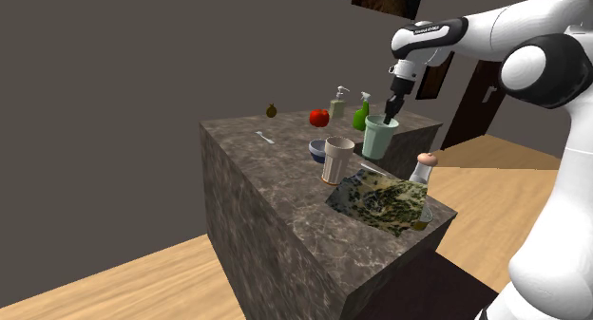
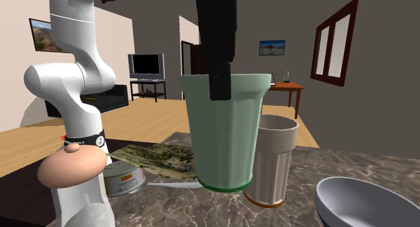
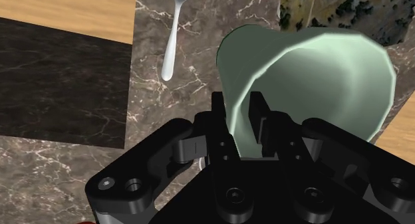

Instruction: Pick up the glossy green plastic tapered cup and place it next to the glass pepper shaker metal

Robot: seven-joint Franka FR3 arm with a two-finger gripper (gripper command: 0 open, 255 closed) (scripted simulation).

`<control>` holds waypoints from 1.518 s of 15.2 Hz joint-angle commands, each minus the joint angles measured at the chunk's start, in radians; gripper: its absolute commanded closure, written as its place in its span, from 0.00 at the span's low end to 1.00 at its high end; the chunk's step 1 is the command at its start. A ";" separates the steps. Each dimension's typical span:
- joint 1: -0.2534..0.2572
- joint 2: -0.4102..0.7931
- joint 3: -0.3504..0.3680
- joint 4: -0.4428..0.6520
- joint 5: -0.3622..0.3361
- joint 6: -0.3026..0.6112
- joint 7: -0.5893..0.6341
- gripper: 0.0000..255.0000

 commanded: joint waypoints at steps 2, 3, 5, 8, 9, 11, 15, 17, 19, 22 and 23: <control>0.003 -0.005 0.001 -0.048 0.000 0.044 -0.004 1.00; 0.003 -0.005 0.001 -0.061 0.001 0.057 -0.006 1.00; 0.004 -0.003 0.002 -0.085 0.002 0.083 -0.009 1.00; 0.005 0.002 0.003 -0.119 0.005 0.121 -0.014 1.00; 0.005 0.003 0.003 -0.130 0.006 0.134 -0.015 1.00; 0.006 0.008 0.004 -0.151 0.008 0.159 -0.019 1.00; 0.006 0.019 0.006 -0.189 0.014 0.208 -0.027 1.00; 0.006 0.026 0.007 -0.207 0.017 0.232 -0.030 1.00; 0.006 0.034 0.008 -0.223 0.020 0.255 -0.035 1.00; 0.006 0.040 0.008 -0.235 0.023 0.272 -0.038 1.00; 0.006 0.040 0.008 -0.234 0.023 0.272 -0.038 1.00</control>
